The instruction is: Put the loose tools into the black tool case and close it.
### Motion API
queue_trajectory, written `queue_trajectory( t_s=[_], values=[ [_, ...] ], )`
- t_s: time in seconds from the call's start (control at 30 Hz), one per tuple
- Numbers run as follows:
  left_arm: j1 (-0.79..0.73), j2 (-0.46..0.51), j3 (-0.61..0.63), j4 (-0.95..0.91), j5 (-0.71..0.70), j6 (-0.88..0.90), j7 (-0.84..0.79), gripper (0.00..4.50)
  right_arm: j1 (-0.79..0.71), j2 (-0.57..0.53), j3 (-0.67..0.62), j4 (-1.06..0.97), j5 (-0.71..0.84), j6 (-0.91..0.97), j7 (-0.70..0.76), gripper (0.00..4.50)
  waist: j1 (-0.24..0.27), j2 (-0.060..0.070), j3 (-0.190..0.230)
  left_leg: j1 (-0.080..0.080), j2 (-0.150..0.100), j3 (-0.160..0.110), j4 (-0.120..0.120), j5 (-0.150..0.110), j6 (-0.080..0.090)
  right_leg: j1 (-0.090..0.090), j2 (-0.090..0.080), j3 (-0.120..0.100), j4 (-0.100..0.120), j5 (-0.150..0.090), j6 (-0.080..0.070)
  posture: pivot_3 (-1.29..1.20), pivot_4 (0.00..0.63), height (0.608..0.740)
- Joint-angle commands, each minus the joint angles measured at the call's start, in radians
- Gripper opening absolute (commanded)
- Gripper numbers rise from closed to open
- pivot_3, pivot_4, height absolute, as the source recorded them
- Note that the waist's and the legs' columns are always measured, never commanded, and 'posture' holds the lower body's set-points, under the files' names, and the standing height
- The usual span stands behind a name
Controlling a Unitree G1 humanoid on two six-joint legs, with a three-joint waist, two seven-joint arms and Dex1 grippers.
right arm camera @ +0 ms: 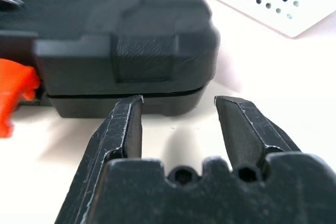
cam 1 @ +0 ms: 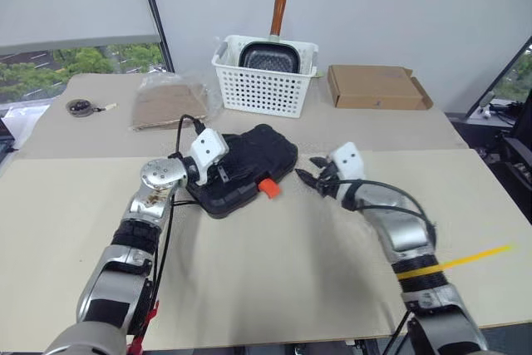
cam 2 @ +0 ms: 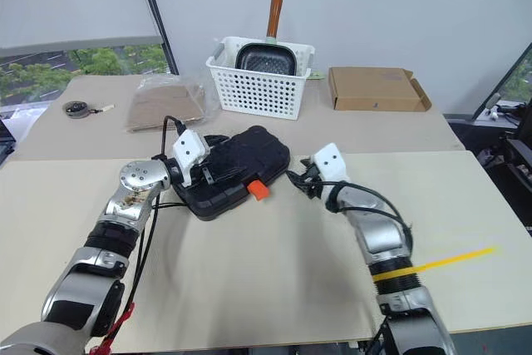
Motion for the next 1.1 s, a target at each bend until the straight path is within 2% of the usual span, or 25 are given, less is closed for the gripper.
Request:
queue_trajectory(
  t_s=[0.03, 0.13, 0.23, 0.63, 1.1],
  values=[
    [0.040, -0.001, -0.053, 0.014, 0.075, 0.087, 0.029, 4.45, 0.009, -0.016, -0.024, -0.190, 0.124, 0.204, 0.042, 2.58, -0.001, 0.000, 0.000, 0.001, 0.000, -0.001, 0.000, 0.000, 0.000, 0.001, 0.000, 0.000, 0.000, 0.000, 0.000, 0.00, 0.150, 0.700],
    [0.067, -0.010, -0.074, -0.009, 0.089, 0.131, 0.035, 4.45, 0.031, -0.040, 0.032, -0.320, 0.168, 0.352, 0.069, 2.58, 0.000, 0.002, -0.001, 0.003, 0.001, -0.002, 0.000, 0.001, -0.001, 0.001, -0.001, 0.000, 0.001, 0.000, 0.000, 0.00, 0.150, 0.700],
    [0.077, -0.016, -0.083, -0.020, 0.103, 0.145, 0.053, 4.45, 0.031, -0.013, 0.076, -0.344, 0.151, 0.409, 0.022, 2.58, 0.002, 0.004, -0.003, 0.004, 0.001, -0.004, 0.000, 0.001, -0.001, 0.003, -0.002, 0.000, 0.001, 0.000, 0.000, 0.00, 0.150, 0.700],
    [0.110, -0.043, -0.063, -0.080, 0.080, 0.232, 0.078, 4.45, -0.003, 0.067, 0.150, -0.300, 0.074, 0.449, -0.091, 2.58, 0.018, 0.005, -0.004, 0.002, 0.000, -0.003, 0.000, 0.000, 0.000, 0.002, -0.002, -0.001, -0.001, 0.000, 0.000, 0.00, 0.150, 0.700],
    [0.117, -0.049, -0.062, -0.094, 0.079, 0.235, 0.102, 4.45, -0.004, 0.075, 0.164, -0.289, 0.067, 0.459, -0.083, 2.58, 0.022, 0.005, -0.004, 0.002, 0.000, -0.003, 0.000, 0.000, 0.000, 0.002, -0.002, -0.001, -0.001, -0.001, 0.000, 0.00, 0.150, 0.700]
  ],
)
